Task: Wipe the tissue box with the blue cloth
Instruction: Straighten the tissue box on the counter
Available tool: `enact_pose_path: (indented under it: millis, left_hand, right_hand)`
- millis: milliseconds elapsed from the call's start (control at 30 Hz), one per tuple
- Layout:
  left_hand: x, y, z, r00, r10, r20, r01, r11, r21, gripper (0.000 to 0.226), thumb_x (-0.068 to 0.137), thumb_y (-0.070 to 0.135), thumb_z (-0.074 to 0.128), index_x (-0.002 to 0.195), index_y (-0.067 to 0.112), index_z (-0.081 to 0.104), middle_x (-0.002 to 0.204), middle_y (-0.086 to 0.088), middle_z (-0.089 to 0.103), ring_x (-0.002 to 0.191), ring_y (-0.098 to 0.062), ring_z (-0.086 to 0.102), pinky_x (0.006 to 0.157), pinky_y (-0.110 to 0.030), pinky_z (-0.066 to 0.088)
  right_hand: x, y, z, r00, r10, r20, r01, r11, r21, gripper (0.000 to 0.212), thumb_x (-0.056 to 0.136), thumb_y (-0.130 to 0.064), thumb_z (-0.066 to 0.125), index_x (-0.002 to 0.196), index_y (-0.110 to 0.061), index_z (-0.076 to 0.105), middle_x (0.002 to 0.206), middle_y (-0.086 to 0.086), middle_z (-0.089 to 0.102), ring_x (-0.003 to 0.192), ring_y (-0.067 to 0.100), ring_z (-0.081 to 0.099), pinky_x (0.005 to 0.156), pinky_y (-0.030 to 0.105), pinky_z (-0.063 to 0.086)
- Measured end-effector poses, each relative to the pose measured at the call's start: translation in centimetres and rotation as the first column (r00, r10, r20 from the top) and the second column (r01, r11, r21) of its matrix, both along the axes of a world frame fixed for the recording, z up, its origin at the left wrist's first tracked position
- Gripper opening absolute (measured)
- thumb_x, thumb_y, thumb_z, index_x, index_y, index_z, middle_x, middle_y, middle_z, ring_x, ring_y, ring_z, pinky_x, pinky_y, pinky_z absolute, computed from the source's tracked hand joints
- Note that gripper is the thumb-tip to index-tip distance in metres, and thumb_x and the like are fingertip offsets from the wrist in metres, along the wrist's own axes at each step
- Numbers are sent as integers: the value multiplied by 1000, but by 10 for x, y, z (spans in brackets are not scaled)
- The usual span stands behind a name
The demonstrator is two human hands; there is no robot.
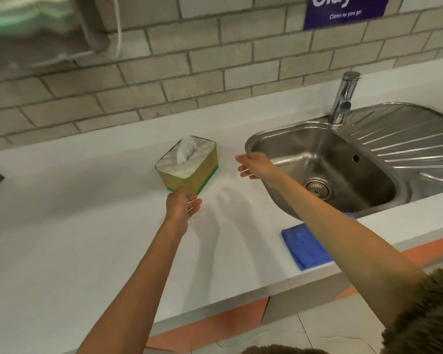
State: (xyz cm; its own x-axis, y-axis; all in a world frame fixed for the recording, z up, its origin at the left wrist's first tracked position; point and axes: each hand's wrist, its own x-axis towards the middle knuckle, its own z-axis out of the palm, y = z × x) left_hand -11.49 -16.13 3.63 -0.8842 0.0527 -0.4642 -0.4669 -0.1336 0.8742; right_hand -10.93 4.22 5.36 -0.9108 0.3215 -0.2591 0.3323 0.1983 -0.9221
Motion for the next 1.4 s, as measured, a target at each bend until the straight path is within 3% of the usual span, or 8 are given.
enact_pose_path:
  millis: [300, 367, 467, 600, 800, 933, 1200, 1400]
  left_hand:
    - [-35, -25, 2, 996, 72, 47, -74, 996, 48, 21, 97, 23, 36, 85, 12, 49, 79, -6, 52, 69, -17, 51, 72, -30, 48]
    - [-41, -22, 2, 995, 72, 68, -77, 995, 67, 16, 96, 22, 36, 93, 12, 49, 80, -5, 53, 70, -17, 52, 77, -32, 46]
    - [-51, -16, 1, 994, 63, 84, -69, 995, 66, 22, 95, 22, 37, 108, 12, 52, 82, -4, 55, 71, -17, 53, 71, -31, 48]
    - [-67, -11, -2, 995, 52, 88, -54, 998, 17, 45, 97, 32, 37, 131, 6, 48, 128, -16, 57, 80, -19, 53, 84, -38, 47]
    - [-107, -8, -1, 996, 83, 29, -81, 995, -53, 46, 99, 35, 33, 133, 7, 46, 128, -14, 55, 112, -27, 53, 86, -37, 45]
    - [-141, -3, -1, 991, 128, -24, -130, 988, -81, 42, 98, 34, 31, 126, 9, 51, 111, -8, 56, 98, -23, 53, 80, -32, 43]
    - [-203, 1, -7, 974, 168, -154, -196, 962, -191, 42, 97, 34, 32, 120, 7, 54, 111, -10, 59, 88, -21, 56, 77, -29, 46]
    - [-230, 3, -9, 973, 136, -189, -176, 960, -215, 47, 98, 36, 32, 132, 6, 48, 132, -17, 55, 118, -32, 54, 94, -37, 46]
  right_hand:
    - [-59, -30, -10, 999, 19, 44, -21, 998, 57, 53, 92, -41, 44, 130, -4, 49, 112, 11, 55, 101, 25, 55, 82, 33, 44]
    - [-71, -29, -12, 999, 3, 39, -5, 998, 62, 57, 92, -43, 45, 136, -7, 43, 132, 12, 51, 120, 29, 51, 99, 38, 43]
    - [-87, -27, -15, 999, -7, 31, 5, 999, 52, 63, 91, -45, 45, 142, -10, 35, 133, 10, 48, 118, 22, 46, 110, 42, 35]
    - [-107, -22, -23, 999, 9, 42, -9, 1000, 4, 66, 92, -46, 43, 146, -12, 27, 149, 12, 37, 135, 29, 38, 113, 44, 30]
    - [-130, -14, -38, 999, 35, 40, -36, 999, 34, 63, 87, -42, 54, 140, -11, 39, 143, 10, 46, 128, 27, 46, 102, 33, 38]
    - [-145, -10, -42, 995, 98, -11, -95, 984, 153, 51, 81, -36, 66, 123, -8, 55, 121, 10, 62, 101, 21, 57, 81, 25, 41]
    - [-179, -13, -48, 991, 95, -94, -80, 986, 146, 47, 74, -31, 75, 111, -4, 65, 113, 9, 68, 93, 14, 58, 63, 13, 40]
    - [-209, -16, -49, 995, 32, -91, -21, 993, 115, 52, 73, -30, 76, 117, -7, 60, 117, 8, 66, 89, 14, 58, 76, 24, 44]
